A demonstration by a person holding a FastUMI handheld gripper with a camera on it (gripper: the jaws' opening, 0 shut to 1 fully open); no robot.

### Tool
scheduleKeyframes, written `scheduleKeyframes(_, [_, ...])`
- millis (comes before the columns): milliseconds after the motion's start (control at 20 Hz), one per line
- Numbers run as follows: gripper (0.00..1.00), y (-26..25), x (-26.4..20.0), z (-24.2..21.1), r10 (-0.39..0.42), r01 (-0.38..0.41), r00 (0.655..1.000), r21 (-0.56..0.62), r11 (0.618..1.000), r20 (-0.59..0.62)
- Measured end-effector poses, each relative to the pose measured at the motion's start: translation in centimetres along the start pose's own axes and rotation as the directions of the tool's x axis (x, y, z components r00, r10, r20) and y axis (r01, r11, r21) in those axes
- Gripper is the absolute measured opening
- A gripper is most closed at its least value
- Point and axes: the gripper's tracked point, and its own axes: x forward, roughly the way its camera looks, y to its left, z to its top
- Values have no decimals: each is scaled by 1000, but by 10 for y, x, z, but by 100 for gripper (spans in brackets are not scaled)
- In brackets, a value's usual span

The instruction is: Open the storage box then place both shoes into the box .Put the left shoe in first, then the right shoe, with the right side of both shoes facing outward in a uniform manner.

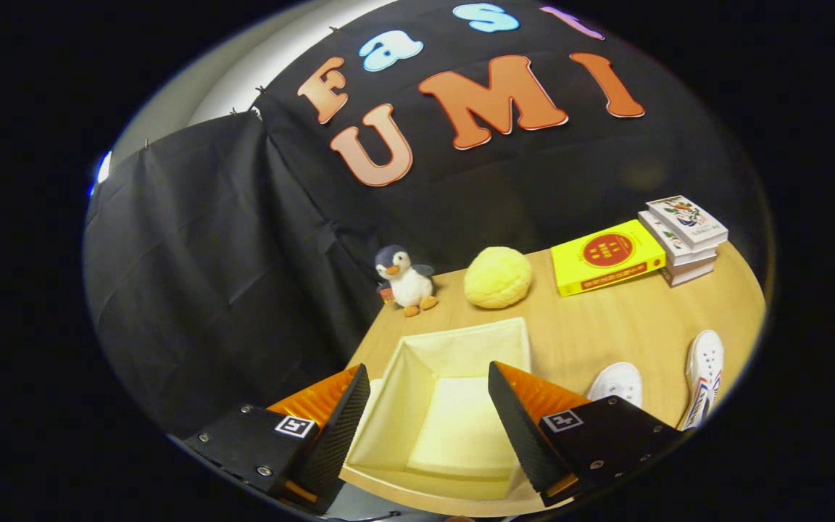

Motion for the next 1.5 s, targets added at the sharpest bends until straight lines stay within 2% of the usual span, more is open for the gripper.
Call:
scheduleKeyframes(250, [98,-84,-24,-17,-147,147,989,0,989,-11])
scheduleKeyframes(500, [98,-156,-42,-49,-284,286,958,41,957,-41])
scheduleKeyframes(800, [98,-207,-48,-85,-374,377,924,28,926,-84])
scheduleKeyframes(950, [98,-224,-41,-102,-406,408,908,0,913,-107])
scheduleKeyframes(1250, [96,-244,-18,-138,-427,419,885,-79,904,-186])
scheduleKeyframes(1500, [75,-245,1,-161,-392,381,887,-94,920,-244])
